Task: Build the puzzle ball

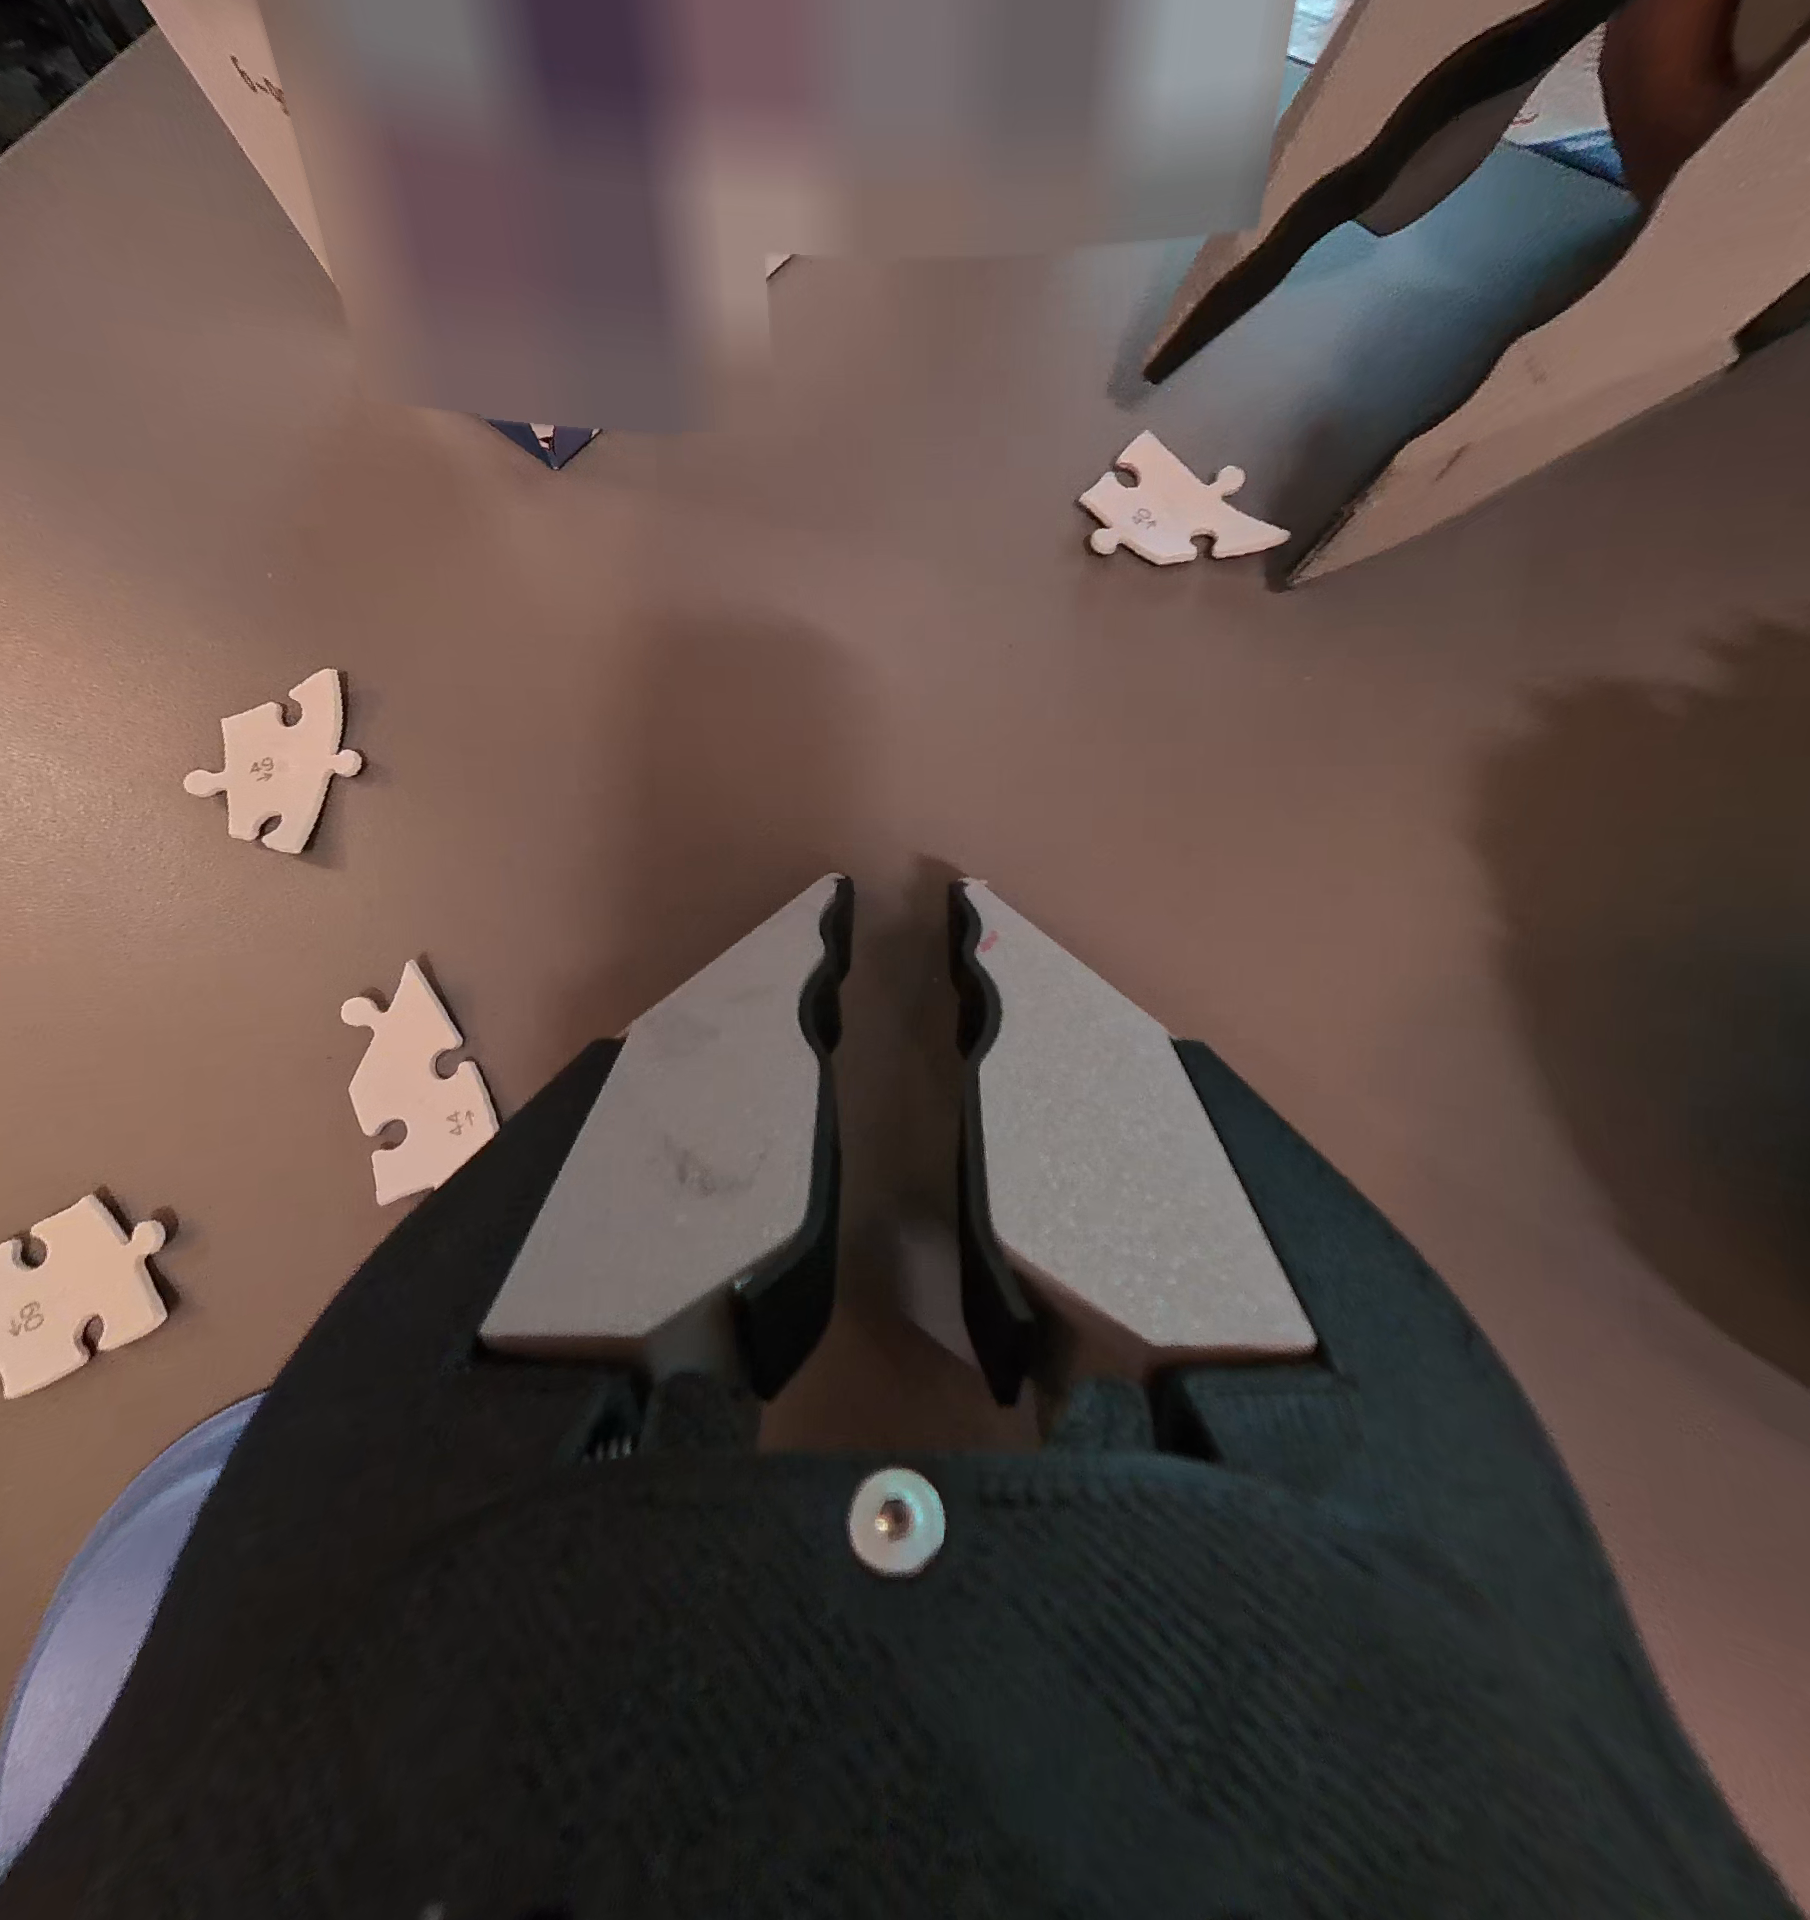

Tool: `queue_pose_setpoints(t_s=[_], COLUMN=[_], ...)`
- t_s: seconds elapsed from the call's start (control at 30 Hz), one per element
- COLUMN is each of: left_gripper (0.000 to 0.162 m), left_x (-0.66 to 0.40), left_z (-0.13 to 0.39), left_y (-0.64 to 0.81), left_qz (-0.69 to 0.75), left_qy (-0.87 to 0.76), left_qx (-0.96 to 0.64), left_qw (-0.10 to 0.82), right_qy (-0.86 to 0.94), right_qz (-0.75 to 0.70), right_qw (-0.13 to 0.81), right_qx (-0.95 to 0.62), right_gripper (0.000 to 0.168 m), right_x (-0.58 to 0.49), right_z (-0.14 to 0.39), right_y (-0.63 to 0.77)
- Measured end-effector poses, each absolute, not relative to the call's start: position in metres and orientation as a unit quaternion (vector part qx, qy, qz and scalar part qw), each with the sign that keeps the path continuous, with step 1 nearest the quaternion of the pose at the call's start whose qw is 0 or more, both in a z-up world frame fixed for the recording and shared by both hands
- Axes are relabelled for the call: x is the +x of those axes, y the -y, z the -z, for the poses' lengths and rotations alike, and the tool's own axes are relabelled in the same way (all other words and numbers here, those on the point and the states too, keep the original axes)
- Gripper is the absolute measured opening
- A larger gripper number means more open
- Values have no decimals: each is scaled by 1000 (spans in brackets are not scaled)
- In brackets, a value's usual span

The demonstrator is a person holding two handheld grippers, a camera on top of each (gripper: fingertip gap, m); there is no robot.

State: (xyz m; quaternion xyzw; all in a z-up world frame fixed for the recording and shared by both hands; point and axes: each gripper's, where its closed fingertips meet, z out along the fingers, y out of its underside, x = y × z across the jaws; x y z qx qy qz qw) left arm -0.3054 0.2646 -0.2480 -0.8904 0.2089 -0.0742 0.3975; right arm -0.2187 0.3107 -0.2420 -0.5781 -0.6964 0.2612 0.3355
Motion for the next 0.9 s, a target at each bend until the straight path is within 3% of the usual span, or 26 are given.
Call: queue_pose_setpoints(t_s=[0.3,0.57,0.63,0.67,0.77,0.9], left_gripper=[16,16,13,11,7,9], left_x=[-305,-305,-304,-303,-300,-300], left_z=[248,248,248,248,248,248], left_y=[-265,-265,-264,-264,-264,-264], left_qz=[77,72,68,69,85,87], left_qy=[-208,-210,-216,-217,-211,-207], left_qx=[-891,-890,-889,-888,-891,-892], left_qw=[397,398,399,398,394,393], right_qy=[693,700,697,693,691,676], right_qz=[-301,-270,-277,-281,-272,-269], right_qw=[271,316,337,350,361,358], right_qx=[-597,-582,-568,-564,-564,-586], right_gripper=[42,31,4,1,2,20], right_x=[-221,-225,-226,-227,-227,-226], right_z=[249,245,238,233,232,234], right_y=[-307,-312,-310,-310,-312,-321])
